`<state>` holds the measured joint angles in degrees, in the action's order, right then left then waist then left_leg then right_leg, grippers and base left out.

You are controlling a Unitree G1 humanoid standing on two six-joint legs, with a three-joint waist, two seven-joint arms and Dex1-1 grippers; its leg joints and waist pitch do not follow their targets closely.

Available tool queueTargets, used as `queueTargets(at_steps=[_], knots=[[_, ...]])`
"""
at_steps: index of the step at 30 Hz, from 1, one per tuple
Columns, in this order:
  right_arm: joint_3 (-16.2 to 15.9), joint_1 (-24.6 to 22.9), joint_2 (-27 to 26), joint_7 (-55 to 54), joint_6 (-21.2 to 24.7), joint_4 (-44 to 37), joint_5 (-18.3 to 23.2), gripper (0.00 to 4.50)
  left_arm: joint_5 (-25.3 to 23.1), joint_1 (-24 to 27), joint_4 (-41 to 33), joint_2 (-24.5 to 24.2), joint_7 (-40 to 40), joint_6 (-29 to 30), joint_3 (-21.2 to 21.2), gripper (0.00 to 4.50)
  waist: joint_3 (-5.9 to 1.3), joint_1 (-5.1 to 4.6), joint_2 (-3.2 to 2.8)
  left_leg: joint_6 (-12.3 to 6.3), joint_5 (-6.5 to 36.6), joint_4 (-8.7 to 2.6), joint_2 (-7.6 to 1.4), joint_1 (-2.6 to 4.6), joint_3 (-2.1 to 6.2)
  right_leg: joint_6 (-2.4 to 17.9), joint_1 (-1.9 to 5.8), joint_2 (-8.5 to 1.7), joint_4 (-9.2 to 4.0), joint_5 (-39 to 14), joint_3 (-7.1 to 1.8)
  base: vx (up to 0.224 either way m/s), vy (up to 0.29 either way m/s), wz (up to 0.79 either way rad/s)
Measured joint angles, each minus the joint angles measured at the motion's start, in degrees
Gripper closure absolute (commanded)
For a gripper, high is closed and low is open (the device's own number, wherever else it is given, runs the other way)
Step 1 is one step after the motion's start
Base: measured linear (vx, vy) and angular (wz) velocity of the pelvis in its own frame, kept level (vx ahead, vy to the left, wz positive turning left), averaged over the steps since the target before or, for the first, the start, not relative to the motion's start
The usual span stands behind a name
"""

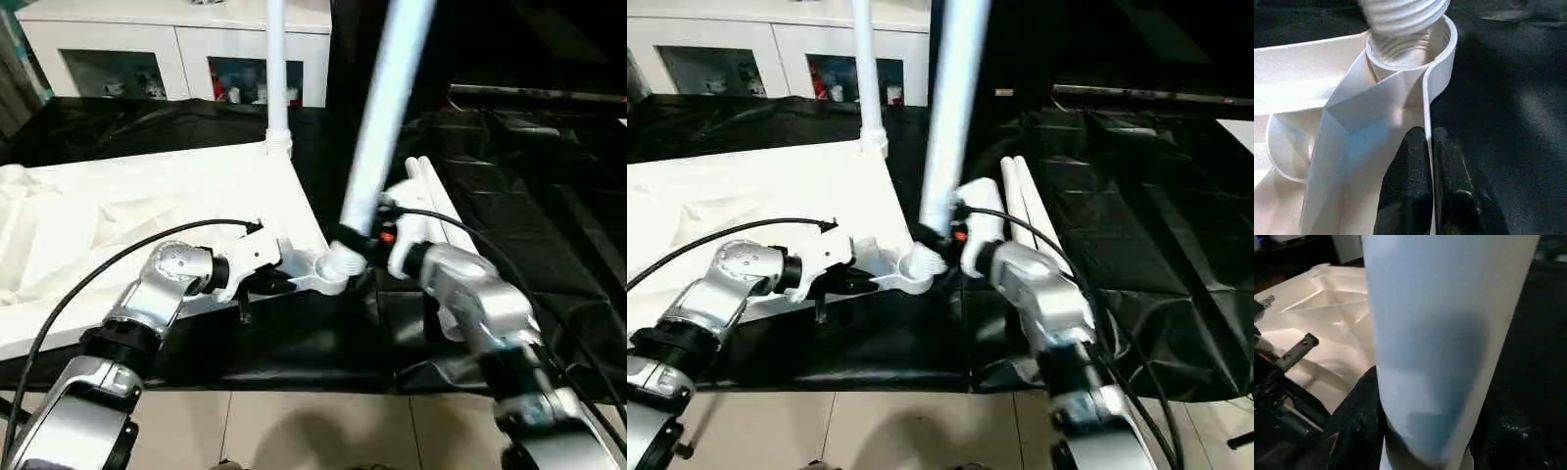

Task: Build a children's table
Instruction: Insert table leg to table base

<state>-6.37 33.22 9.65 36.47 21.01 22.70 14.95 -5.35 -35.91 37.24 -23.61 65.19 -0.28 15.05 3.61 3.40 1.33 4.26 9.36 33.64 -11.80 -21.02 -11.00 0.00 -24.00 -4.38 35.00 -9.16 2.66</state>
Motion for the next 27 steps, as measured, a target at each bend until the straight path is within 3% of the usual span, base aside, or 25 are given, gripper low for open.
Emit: queueTargets(at_steps=[14,27], knots=[[-1.9,5.7,0.0,5.4,-1.8,7.8,-1.6,2.61,0.0,0.4,-0.8,-0.3,0.1,0.8,-0.1,4.5,-0.06,0.01,0.41,0.0,0.0,-0.01,0.0,0.04,-0.08,0.0,0.01,-0.01,0.01,0.0,-0.04,0.0,0.0,0.0],[-2.2,5.8,1.6,10.1,2.4,6.8,-1.0,2.61,-0.2,0.0,-0.3,-0.3,0.1,0.5,0.0,4.5,-0.17,0.03,0.67,0.0,0.0,0.0,-0.01,0.04,-0.08,0.0,0.0,-0.01,0.02,0.0,-0.03,0.0,0.0,0.0]])
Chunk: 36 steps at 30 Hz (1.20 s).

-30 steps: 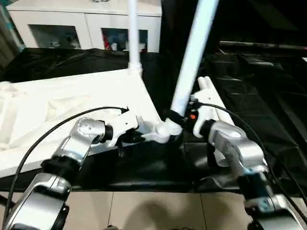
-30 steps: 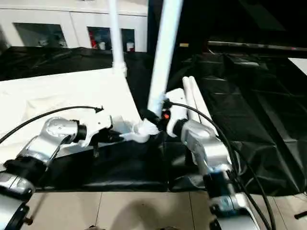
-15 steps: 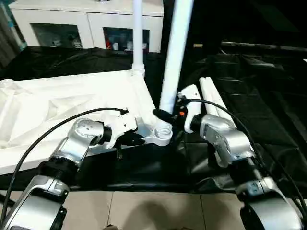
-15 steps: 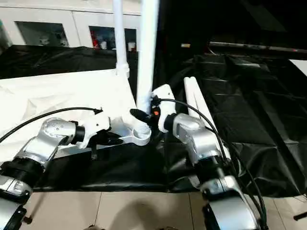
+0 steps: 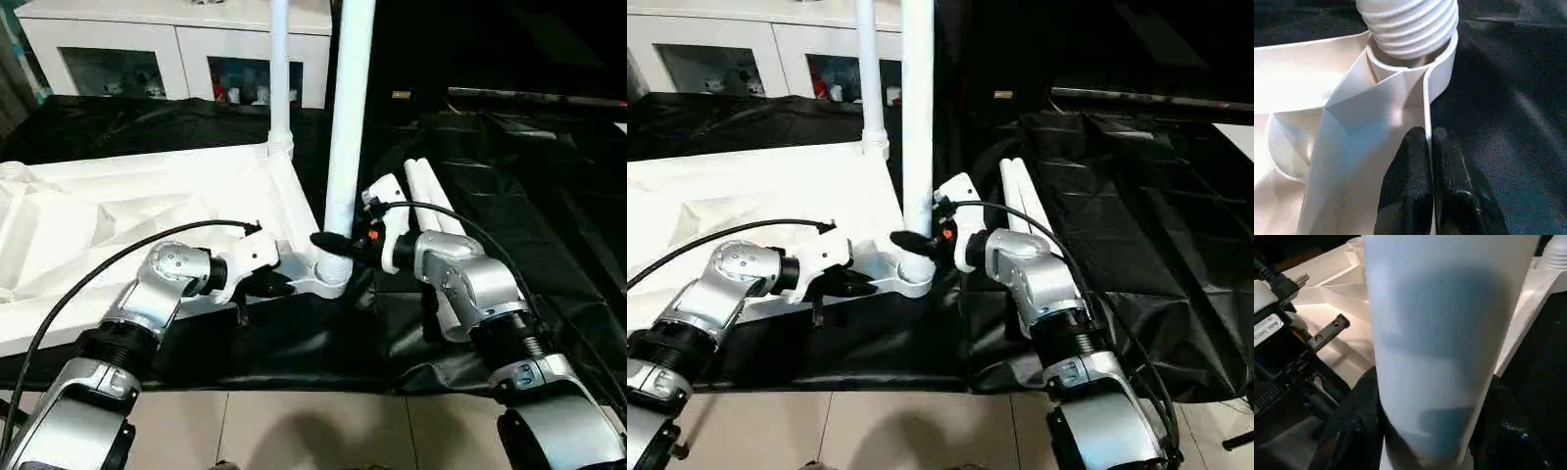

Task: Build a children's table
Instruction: Insert table leg to table base

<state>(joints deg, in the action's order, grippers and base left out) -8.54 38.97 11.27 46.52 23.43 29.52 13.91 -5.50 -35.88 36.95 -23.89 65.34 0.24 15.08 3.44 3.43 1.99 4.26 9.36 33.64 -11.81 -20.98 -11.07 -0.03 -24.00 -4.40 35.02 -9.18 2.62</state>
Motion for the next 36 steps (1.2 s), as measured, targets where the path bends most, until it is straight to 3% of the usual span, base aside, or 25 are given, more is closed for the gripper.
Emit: queueTargets(at_steps=[6,22,28,36], knots=[[0.1,0.2,-0.2,0.2,0.6,0.5,0.0,2.61,0.0,0.0,0.0,0.0,0.3,-0.1,0.1,4.5,-0.09,0.06,0.16,0.0,0.0,-0.02,0.0,0.01,0.0,0.0,0.0,0.0,0.0,0.0,0.01,0.0,0.0,0.0],[3.8,1.3,-2.9,-0.2,-4.4,9.2,1.7,2.61,-0.2,0.0,-0.1,-0.4,0.1,-0.1,0.5,4.5,-0.34,-0.1,0.55,0.0,0.0,-0.01,-0.01,0.05,0.01,0.0,0.02,0.0,0.0,0.0,0.01,0.0,0.0,0.0],[6.1,-1.7,-3.5,-0.2,-7.5,8.8,3.5,2.61,-0.2,0.0,0.4,-0.3,0.1,-0.7,0.6,4.5,-0.41,-0.01,0.43,0.0,0.0,-0.02,-0.01,0.1,0.0,0.0,0.08,0.0,-0.01,0.0,0.01,0.0,0.0,0.0],[8.1,-5.9,-6.1,-3.2,-15.8,9.0,4.1,2.61,-0.5,-0.9,2.7,0.5,-0.5,-1.8,0.7,4.5,-0.55,0.0,0.11,0.01,0.0,-0.03,0.0,0.16,0.03,0.0,0.14,0.0,-0.03,0.0,0.01,0.0,0.0,0.0]])
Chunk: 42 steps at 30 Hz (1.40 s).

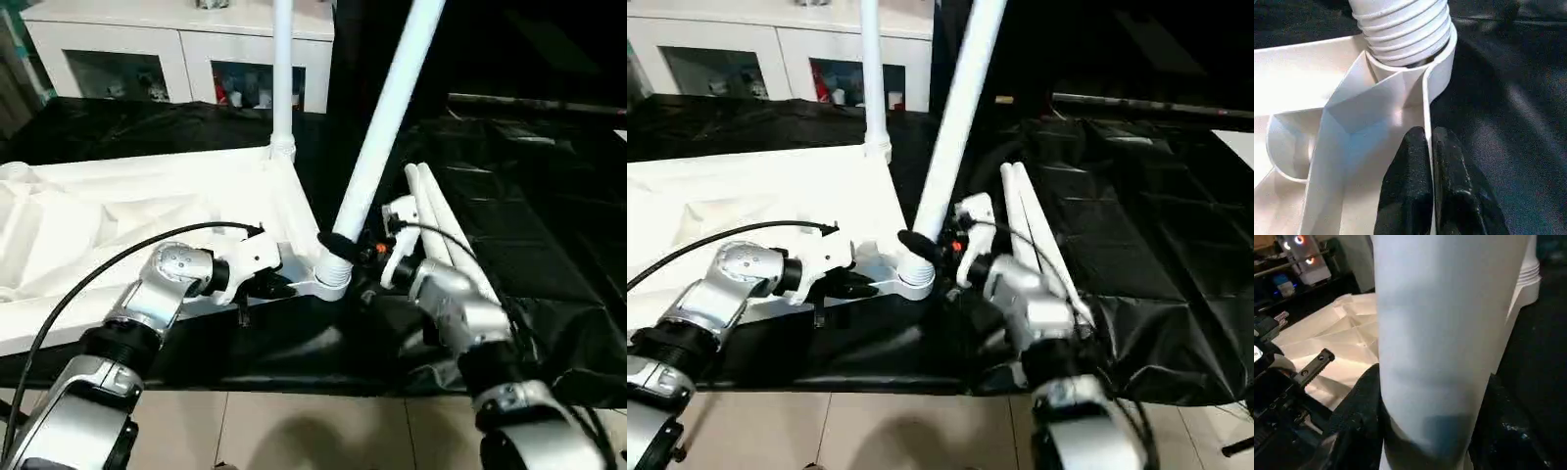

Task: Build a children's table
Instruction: Insert table leg to table base

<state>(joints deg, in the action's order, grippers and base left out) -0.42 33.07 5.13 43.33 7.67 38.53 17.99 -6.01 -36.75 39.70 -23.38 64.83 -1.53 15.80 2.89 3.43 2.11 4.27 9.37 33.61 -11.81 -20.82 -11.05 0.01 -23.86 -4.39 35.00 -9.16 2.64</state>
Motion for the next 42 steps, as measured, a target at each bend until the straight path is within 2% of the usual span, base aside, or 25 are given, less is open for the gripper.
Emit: queueTargets(at_steps=[9,13,18,22,24,28,32,37,42], knots=[[-1.1,-4.0,-0.6,-1.6,-5.9,-2.6,-1.1,2.61,0.0,-0.7,2.4,0.5,-0.2,-1.7,0.2,4.5,-0.15,0.04,-0.69,0.0,0.0,0.0,0.03,0.0,0.07,0.0,0.09,0.0,-0.06,0.0,0.01,0.0,0.0,0.0],[-1.2,-4.7,-0.6,-1.9,-6.7,-3.7,-1.6,2.61,0.1,-1.0,3.2,0.8,-0.2,-2.2,0.3,4.5,-0.18,0.11,-1.0,0.0,0.0,-0.03,0.03,-0.04,0.11,0.0,0.09,0.0,-0.07,0.0,0.04,0.0,0.0,0.0],[-1.4,-6.0,-1.0,-3.0,-8.0,-5.0,-1.9,2.61,0.1,-1.5,4.6,1.0,-0.1,-3.1,0.4,4.5,-0.11,0.09,-1.92,-0.01,0.0,-0.03,0.06,-0.05,0.15,0.0,0.18,0.0,-0.14,0.0,0.02,0.0,0.0,0.0],[-3.8,-6.6,-0.2,-4.0,-8.5,-7.0,-4.3,2.61,-0.1,-2.3,6.3,1.1,0.0,-4.5,0.8,4.5,-0.17,0.06,-2.21,-0.01,0.0,-0.1,0.06,-0.05,0.19,0.0,0.18,0.01,-0.14,0.0,0.05,0.0,0.0,0.0],[-5.0,-6.5,0.3,-4.1,-8.6,-7.7,-6.2,2.61,-0.4,-2.3,6.5,1.1,-0.2,-4.9,0.9,4.5,-0.18,0.01,-2.15,-0.01,0.0,-0.09,0.06,-0.03,0.26,-0.1,0.22,0.01,-0.14,0.0,0.1,0.0,0.0,0.0],[-6.5,-6.0,1.0,-3.6,-8.4,-8.1,-7.6,2.62,-0.5,-2.3,6.7,1.0,-0.4,-5.2,0.9,4.5,-0.21,-0.12,-2.02,-0.01,0.0,-0.09,0.07,-0.05,0.29,-0.1,0.23,0.01,-0.26,0.0,0.12,0.0,0.0,0.0],[-7.4,-3.8,1.7,-2.2,-7.1,-6.4,-8.6,2.62,-0.6,-2.3,6.7,0.8,-0.4,-5.6,1.0,4.5,-0.48,-0.17,-1.17,-0.01,0.0,-0.14,0.08,-0.14,0.37,-0.1,0.19,0.01,-0.29,0.0,0.16,0.0,0.0,0.0],[-7.6,-1.5,2.7,1.1,-5.5,-4.1,-8.5,2.62,-0.4,-2.1,6.7,0.7,-0.1,-6.0,1.0,4.5,-0.59,-0.36,-0.9,-0.01,0.0,-0.25,0.08,-0.15,0.37,-0.1,0.22,0.01,-0.55,0.0,0.19,0.0,0.0,0.0],[-7.6,-1.4,3.6,4.7,-5.6,-4.0,-8.2,2.62,0.4,-1.9,6.4,0.2,2.3,-6.2,0.9,4.5,-0.75,-0.29,-0.65,-0.01,0.0,-0.51,0.1,-0.12,0.36,-0.1,0.23,0.03,-0.62,0.0,0.21,0.0,0.0,0.0]])
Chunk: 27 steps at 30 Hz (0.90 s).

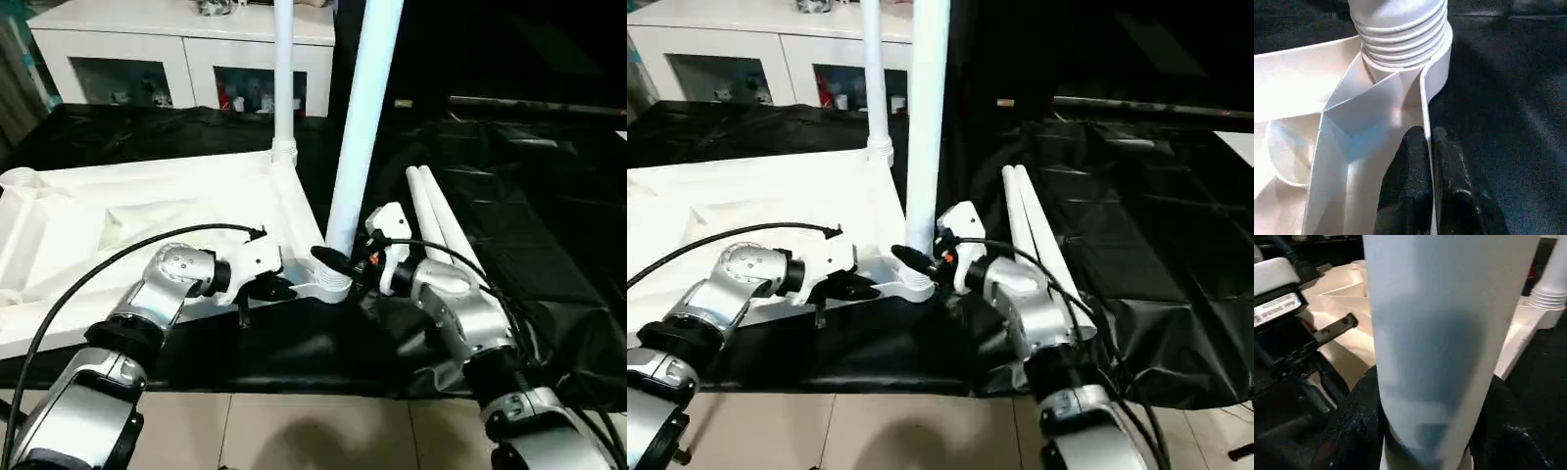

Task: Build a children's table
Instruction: Insert table leg to table base

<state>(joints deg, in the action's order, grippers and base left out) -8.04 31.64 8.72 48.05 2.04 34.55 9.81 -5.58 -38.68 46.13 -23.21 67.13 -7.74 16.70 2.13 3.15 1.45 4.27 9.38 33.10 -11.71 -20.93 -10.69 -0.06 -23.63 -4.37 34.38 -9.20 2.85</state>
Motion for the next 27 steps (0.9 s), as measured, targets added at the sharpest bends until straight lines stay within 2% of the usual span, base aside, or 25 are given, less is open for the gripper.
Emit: queueTargets(at_steps=[11,14,16,19,21,23,24,25,26,27], knots=[[-1.4,-2.9,1.4,9.9,-2.0,-2.7,2.0,2.62,2.5,2.8,-4.8,-3.3,8.0,1.1,0.1,4.5,-0.4,0.4,0.59,0.11,0.1,-0.24,-0.04,0.05,-0.06,0.3,0.03,0.05,-0.03,-0.2,0.05,0.0,0.0,0.0],[-1.3,-2.6,1.0,9.5,-2.9,-1.5,2.0,2.62,2.5,2.8,-4.6,-2.8,7.6,1.3,0.0,4.5,-0.44,0.28,0.66,0.11,0.1,-0.24,-0.04,0.09,-0.07,0.1,0.05,0.05,-0.04,-0.3,0.04,0.0,0.0,0.0],[-1.1,-1.8,0.6,7.7,-3.7,0.4,2.0,2.62,1.9,2.4,-3.6,-2.3,6.1,1.2,0.0,4.5,-0.45,0.21,0.67,0.12,0.1,-0.25,-0.04,0.36,-0.06,0.0,0.26,0.05,-0.03,-0.4,0.04,0.0,0.0,0.0],[-0.4,0.5,-1.4,-1.0,-4.7,5.1,1.1,2.62,0.3,1.0,-0.3,-0.5,-0.1,1.7,-0.4,4.5,-0.4,-0.05,0.75,0.24,0.2,-0.26,-0.02,0.87,0.01,-0.1,0.62,0.04,-0.15,-0.5,0.11,-0.021,0.001,-0.01],[0.2,2.1,-2.5,-7.1,-4.7,7.7,0.3,2.62,-0.7,-0.5,1.7,1.2,-4.1,3.4,-0.6,4.5,-0.25,-0.51,0.6,0.23,0.2,-0.25,-0.03,0.9,0.49,-0.1,0.64,-0.1,-0.89,-0.5,0.83,-0.073,0.012,-0.05],[0.8,3.2,-3.7,-11.8,-4.7,9.9,-0.6,2.62,-0.9,-1.8,3.3,2.6,-6.8,5.2,-0.7,4.5,-0.08,-1.1,0.3,0.22,0.2,-0.32,-0.04,0.89,1.1,-0.1,1.08,-0.13,-1.82,-0.5,1.59,-0.033,0.02,-0.06],[1.0,4.5,-4.4,-15.4,-4.7,11.6,-0.9,2.62,-0.9,-2.9,4.7,3.6,-9.0,6.5,-0.7,4.5,0.11,-1.46,0.02,0.21,0.2,-0.36,-0.05,0.89,1.49,-0.1,1.67,-0.29,-2.49,-0.5,2.33,0.0,0.0,0.0],[1.1,5.1,-4.8,-17.7,-4.7,12.7,-1.1,2.62,-1.0,-3.3,5.3,4.3,-10.4,7.3,-0.7,4.5,0.18,-1.64,-0.08,0.19,0.2,-0.42,-0.04,0.9,1.6,-0.1,1.76,-0.56,-2.88,-0.5,2.93,-0.075,0.07,-0.18],[1.5,5.9,-5.5,-20.6,-4.7,13.9,-1.3,2.62,-1.2,-4.1,6.5,5.4,-12.5,8.3,-0.7,4.5,0.34,-1.95,-0.31,0.14,0.2,-0.47,-0.05,0.95,1.89,-0.1,2.0,-0.91,-3.51,-0.5,3.95,-0.053,0.047,-0.1],[2.0,6.7,-6.1,-23.4,-4.7,15.2,-1.5,2.62,-1.3,-4.9,7.4,6.4,-14.4,9.3,-0.8,4.5,0.51,-2.14,-0.58,0.12,0.3,-0.5,-0.13,0.97,2.1,-0.1,2.48,-1.03,-3.97,-0.5,4.6,-0.052,0.047,-0.08]])
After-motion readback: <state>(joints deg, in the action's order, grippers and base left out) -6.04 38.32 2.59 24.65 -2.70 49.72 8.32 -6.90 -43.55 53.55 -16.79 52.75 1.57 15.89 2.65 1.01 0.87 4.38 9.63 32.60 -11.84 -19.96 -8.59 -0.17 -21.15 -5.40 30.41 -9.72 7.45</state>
